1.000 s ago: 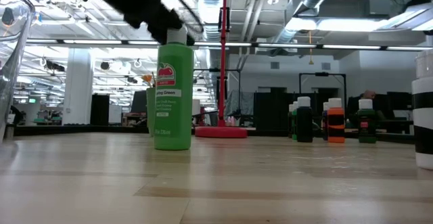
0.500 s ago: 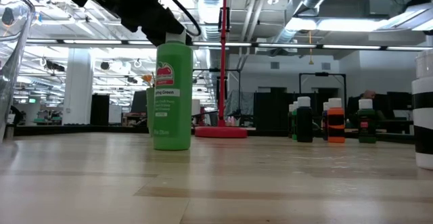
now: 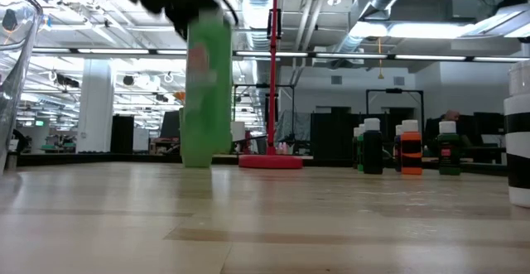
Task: Pick & Place Paint Supplies
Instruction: Put the big green coloring bottle into the transparent bin
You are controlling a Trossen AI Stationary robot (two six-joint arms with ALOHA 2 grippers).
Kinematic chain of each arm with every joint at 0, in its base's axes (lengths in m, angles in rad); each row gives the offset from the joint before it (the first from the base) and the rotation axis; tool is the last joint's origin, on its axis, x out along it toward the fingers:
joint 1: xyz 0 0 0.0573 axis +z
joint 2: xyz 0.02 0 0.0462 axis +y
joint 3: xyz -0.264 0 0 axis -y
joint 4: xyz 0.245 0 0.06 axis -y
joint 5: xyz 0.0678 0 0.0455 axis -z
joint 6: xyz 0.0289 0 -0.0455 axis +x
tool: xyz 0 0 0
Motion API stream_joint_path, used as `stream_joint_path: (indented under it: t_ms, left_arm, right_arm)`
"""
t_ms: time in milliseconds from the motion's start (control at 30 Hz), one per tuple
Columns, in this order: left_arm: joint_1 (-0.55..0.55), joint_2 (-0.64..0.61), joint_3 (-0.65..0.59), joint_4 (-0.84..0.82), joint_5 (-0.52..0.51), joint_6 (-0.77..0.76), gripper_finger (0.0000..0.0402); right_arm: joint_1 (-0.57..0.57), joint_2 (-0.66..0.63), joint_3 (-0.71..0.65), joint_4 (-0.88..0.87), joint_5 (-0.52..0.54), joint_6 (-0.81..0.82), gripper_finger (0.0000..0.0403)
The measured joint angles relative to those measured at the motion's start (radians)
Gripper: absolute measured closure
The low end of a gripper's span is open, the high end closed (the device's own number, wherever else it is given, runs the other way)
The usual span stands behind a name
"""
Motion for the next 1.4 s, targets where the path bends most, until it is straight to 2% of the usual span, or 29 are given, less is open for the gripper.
stream_joint_path:
  t_ms: [333,533,667,800,933,1167,1400]
  left_arm:
    - [-0.12,-0.36,0.003,-0.035,0.058,-0.146,0.0305]
    - [-0.236,-0.501,0.003,-0.112,0.069,-0.213,0.0305]
    - [-0.307,-0.555,0.003,-0.243,0.064,-0.254,0.0301]
    - [-0.377,-0.572,0.003,-0.415,0.013,-0.264,0.0297]
    - [-0.436,-0.557,0.003,-0.517,-0.058,-0.221,0.0297]
    - [-0.492,-0.493,0.003,-0.618,-0.15,-0.187,0.0297]
    - [-0.498,-0.404,0.002,-0.617,-0.158,-0.184,0.0296]
  right_arm:
    - [-0.007,0.0,0.0,-0.009,0.0,-0.001,0.0189]
    - [-0.026,0.0,0.0,-0.009,0.0,0.0,0.0189]
    - [-0.045,0.0,0.0,-0.009,0.0,0.002,0.0189]
    - [-0.062,0.0,0.0,-0.008,0.0,0.002,0.0189]
    - [-0.078,0.0,0.0,-0.004,0.0,0.002,0.0189]
    - [-0.099,0.0,0.0,0.0,0.0,0.002,0.0189]
    - [-0.11,0.0,0.0,0.0,0.0,0.002,0.0189]
